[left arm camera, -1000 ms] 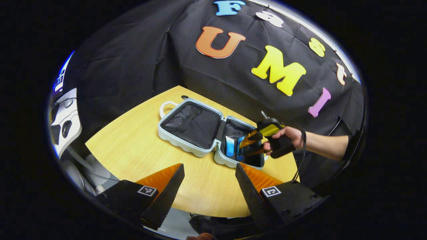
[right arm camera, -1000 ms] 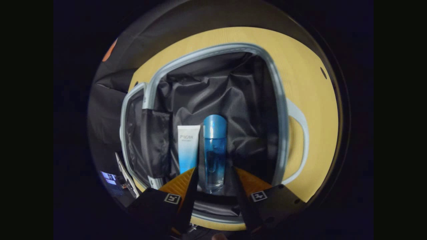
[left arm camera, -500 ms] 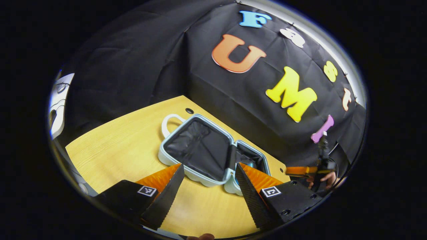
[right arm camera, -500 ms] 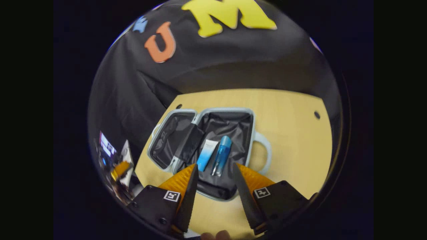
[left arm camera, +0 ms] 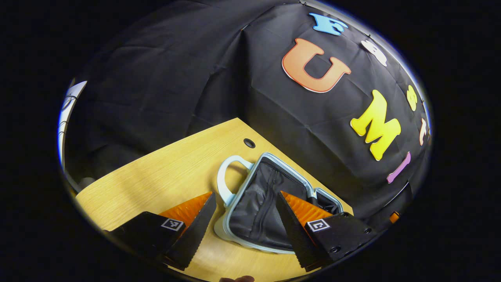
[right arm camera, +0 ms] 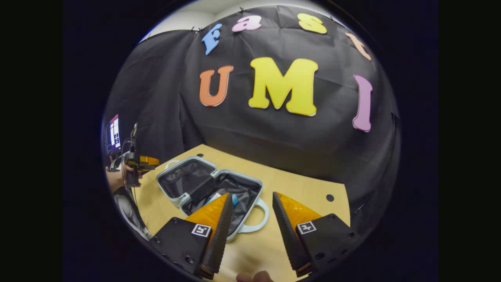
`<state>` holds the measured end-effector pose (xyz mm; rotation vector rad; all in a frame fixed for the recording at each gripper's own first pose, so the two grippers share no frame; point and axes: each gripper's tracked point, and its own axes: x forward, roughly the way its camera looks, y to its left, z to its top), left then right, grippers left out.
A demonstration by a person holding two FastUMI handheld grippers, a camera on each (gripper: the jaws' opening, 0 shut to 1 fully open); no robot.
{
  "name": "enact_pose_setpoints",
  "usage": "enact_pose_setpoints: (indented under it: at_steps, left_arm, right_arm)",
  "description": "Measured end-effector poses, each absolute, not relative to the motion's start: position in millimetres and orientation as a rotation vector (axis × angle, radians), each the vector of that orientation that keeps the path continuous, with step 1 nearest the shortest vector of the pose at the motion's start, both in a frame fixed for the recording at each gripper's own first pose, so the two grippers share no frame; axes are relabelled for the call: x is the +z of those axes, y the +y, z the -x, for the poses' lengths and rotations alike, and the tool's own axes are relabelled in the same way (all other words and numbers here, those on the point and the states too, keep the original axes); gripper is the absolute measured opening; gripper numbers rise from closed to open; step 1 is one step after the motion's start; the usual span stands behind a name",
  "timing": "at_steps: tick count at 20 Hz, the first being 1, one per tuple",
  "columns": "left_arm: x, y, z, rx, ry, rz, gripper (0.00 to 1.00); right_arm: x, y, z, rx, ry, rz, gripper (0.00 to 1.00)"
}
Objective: First open the suitcase, pack the skin care products into it, and then close the suitcase.
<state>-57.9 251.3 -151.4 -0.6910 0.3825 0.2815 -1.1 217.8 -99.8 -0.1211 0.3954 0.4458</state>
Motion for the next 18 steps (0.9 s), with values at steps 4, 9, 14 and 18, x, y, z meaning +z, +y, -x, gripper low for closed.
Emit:
enact_pose_setpoints:
  at_steps: [4, 9, 14, 18]
  left_arm:
    - [-183.6, 272.2, 34.2, 0.290, 0.451, 0.777, 0.98]
    - [-207.9, 298.6, 15.6, 0.346, 0.496, 0.918, 0.96]
    - [-226.9, 294.2, -1.8, 0.350, 0.597, 0.892, 0.85]
    - [-232.2, 289.7, -14.9, 0.362, 0.636, 0.916, 0.55]
  right_arm:
    - [-101.3, 214.8, 10.3, 0.459, 0.393, 0.185, 0.62]
    - [-109.4, 202.0, 7.6, 0.421, 0.442, 0.158, 0.59]
    - [-104.9, 175.6, -7.8, 0.336, 0.455, 0.111, 0.59]
    - [-108.7, 156.0, -11.8, 0.280, 0.478, 0.076, 0.59]
